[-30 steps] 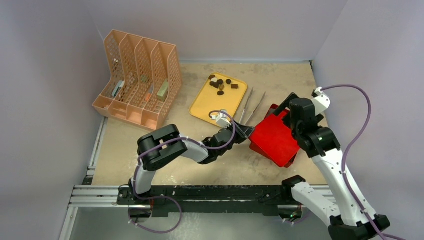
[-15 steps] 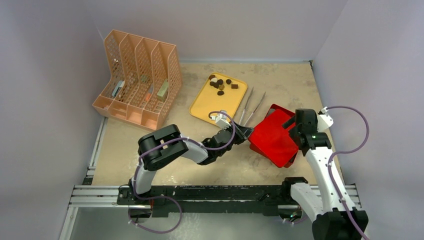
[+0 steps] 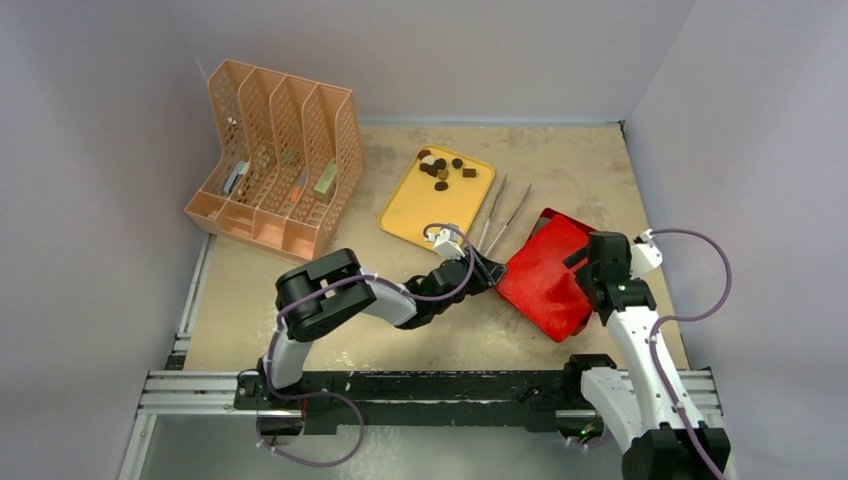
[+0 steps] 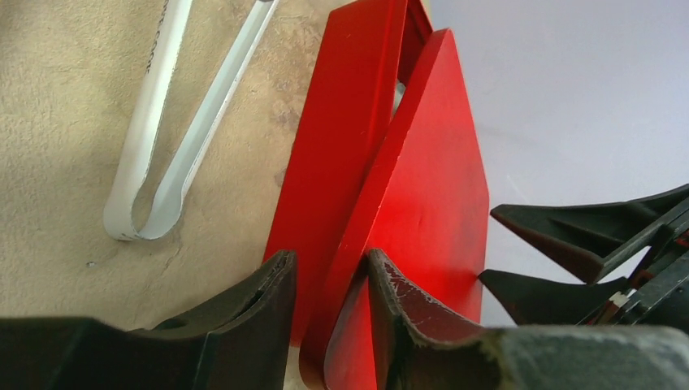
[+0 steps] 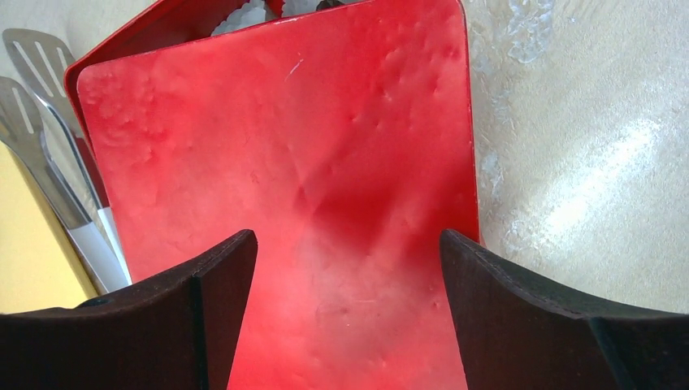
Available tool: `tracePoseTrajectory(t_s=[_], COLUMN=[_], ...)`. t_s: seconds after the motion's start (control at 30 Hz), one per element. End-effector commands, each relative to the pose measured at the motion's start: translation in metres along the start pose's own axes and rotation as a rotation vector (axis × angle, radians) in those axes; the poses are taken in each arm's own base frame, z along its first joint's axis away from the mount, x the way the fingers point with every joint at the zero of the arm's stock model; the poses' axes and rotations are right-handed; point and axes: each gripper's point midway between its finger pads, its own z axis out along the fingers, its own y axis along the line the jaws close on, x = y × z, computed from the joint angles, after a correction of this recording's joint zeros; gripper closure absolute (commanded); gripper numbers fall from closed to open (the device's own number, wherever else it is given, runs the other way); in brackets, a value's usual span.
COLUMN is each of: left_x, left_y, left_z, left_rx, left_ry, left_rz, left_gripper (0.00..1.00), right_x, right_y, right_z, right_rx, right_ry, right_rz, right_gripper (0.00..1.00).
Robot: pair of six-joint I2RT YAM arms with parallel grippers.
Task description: Pack the chocolate
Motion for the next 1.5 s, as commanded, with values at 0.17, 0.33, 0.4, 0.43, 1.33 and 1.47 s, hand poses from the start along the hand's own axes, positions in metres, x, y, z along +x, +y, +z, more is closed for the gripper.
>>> tracePoseTrajectory(t_s=[0.17,0.33,0.4,0.43,1.33,1.47], left_x=[-0.009,-0.004,0.000,0.001,0.007,0.005], left_y=[-0.021,-0.024,-0.024,-0.023,-0.031,-0.035], left_z=[-0.007,-0.003,-0.001,0.000,0.011,0.020], left_rx=[-0.003,-0.009,-0.004,-0.010,-0.009,0.002], left_ry=[0.050,0.086,0.103,0.108,0.155,0.147], left_rz=[0.147,0.213,0.223,0.228,0.263,0.263], left_gripper=[0.55,0.57,0.59,0.61,0.65,0.66], right_x=[0.001,-0.006,-0.006,-0.008,-0.028,-0.025], right_y=[-0.002,0.001,0.003,0.003,-0.002,-0.002], right_z=[0.009,0.012,0.014,0.014,0.009,0.016], right_rx=[0.009,-0.001,0.001,0.002,0.016,0.030], right_ry=[-0.018,-0.045,-0.045,-0.049,-0.116,-0.104], right_rz=[0.002,-0.022,-0.037,-0.043,-0.044,-0.064], right_gripper=[0.25,0.25,0.23,0.22,0.04,0.05])
